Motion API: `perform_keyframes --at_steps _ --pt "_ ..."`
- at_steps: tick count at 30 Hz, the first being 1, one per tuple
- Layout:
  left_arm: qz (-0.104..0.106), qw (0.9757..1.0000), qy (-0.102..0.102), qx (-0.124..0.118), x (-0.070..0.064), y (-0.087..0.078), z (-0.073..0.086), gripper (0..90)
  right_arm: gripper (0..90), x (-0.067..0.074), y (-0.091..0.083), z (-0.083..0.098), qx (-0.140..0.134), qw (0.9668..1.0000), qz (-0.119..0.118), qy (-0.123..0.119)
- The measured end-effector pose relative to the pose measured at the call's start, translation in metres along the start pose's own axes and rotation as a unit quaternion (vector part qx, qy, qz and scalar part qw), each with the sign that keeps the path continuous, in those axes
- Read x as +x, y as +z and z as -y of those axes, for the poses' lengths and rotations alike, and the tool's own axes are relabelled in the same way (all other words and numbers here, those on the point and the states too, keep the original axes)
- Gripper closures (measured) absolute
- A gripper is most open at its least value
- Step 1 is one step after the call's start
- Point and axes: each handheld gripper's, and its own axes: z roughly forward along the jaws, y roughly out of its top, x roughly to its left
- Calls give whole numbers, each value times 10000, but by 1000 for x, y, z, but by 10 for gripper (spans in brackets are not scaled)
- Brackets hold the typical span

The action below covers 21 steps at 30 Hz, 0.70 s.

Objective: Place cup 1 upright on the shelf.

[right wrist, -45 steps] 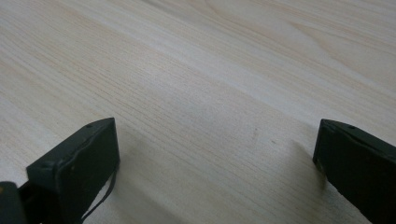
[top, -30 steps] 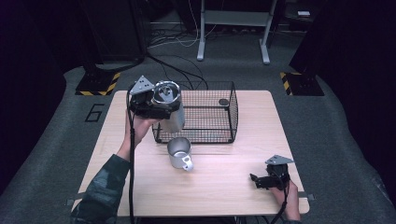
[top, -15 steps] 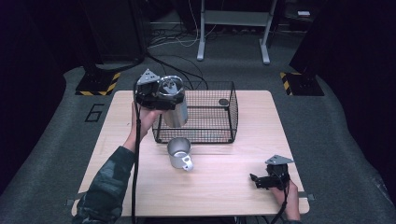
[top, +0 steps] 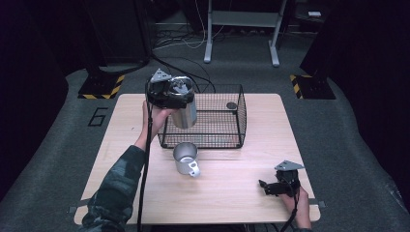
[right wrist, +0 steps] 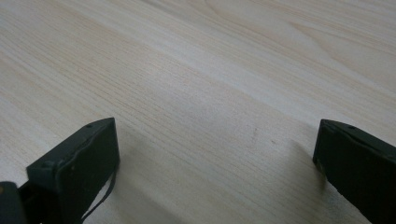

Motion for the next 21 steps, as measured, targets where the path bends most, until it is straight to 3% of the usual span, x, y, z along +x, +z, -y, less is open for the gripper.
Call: perform_keyframes --at_steps 21 --pt "-203 9994 -108 263 12 33 14 37 0 1 0 0 -14 10000 9 45"
